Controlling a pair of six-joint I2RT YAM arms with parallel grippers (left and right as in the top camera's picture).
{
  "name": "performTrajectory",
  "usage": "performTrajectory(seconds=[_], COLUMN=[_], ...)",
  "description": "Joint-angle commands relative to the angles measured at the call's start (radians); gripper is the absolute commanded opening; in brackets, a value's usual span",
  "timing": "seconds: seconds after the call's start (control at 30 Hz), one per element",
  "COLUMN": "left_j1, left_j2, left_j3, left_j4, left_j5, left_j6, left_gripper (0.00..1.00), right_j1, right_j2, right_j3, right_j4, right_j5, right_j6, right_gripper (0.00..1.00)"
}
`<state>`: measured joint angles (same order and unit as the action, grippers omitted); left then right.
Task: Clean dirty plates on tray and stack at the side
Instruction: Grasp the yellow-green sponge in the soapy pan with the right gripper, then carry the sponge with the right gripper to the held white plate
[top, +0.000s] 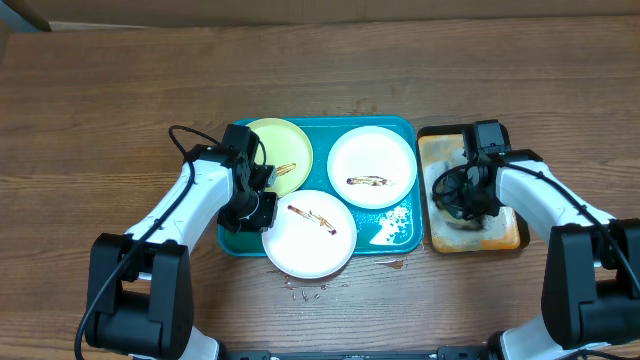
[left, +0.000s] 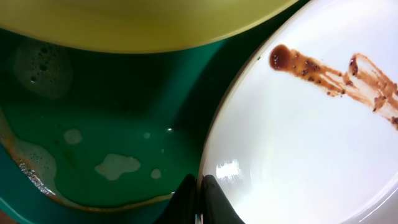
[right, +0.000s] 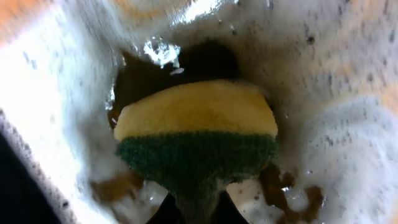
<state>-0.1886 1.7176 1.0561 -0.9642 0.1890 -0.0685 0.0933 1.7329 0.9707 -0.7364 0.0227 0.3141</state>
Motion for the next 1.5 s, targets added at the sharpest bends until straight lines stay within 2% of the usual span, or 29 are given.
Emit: performTrajectory(seconds=[0.0,0.23,0.4,0.5,0.67,0.87,1.07,1.23,1.37,1.47], left_j1=[-0.003,-0.004,-0.003,-0.004,-0.004,-0.008,-0.008,-0.008,-0.008,-0.008], left_j2=[0.010,0.010,0.010,0.010,0.010,0.010,0.010,0.010,0.010,0.010], left_j3=[0.011,0.011,0.011,0.011,0.011,-0.008,-0.054,-0.104,-0.121,-0.121], left_j4=[0.001,-0.001,-0.038,-0.058,-0.087,-0.068,-0.039,0.007,0.039,0.047], left_j5=[-0.005,-0.005,-0.005,-0.004,0.065,0.100,0.092,0.093,0.093,0.093], left_j6=[-0.006,-0.007,-0.029,-0.075,-0.124,-0.178,-0.180,-0.183,-0.183,-0.183], left_gripper=[0.08,0.17,0.24,0.26,0.30,0.32,0.30,0.29,0.06,0.04], right_j1=[0.001,0.003,0.013,0.034,0.110,0.258,0.364,0.431,0.487,0.523], right_j2=[-0.019,-0.090,-0.164,-0.181,-0.180,-0.180,-0.179,-0.173,-0.159,-0.149], right_j3=[0.071,0.221,0.266,0.266,0.266,0.266,0.266,0.264,0.254,0.241], right_j4=[-0.067,-0.211,-0.228,-0.227,-0.223,-0.192,-0.138,-0.106,-0.054,-0.005], right_j5=[-0.002,-0.026,-0.209,-0.243,-0.309,-0.316,-0.315,-0.315,-0.316,-0.316], right_j6=[0.000,-0.006,-0.069,-0.077,-0.138,-0.139,-0.062,-0.051,-0.051,-0.032], right_gripper=[0.04,0.04,0.04,0.04,0.04,0.04,0.04,0.04,0.04,0.04])
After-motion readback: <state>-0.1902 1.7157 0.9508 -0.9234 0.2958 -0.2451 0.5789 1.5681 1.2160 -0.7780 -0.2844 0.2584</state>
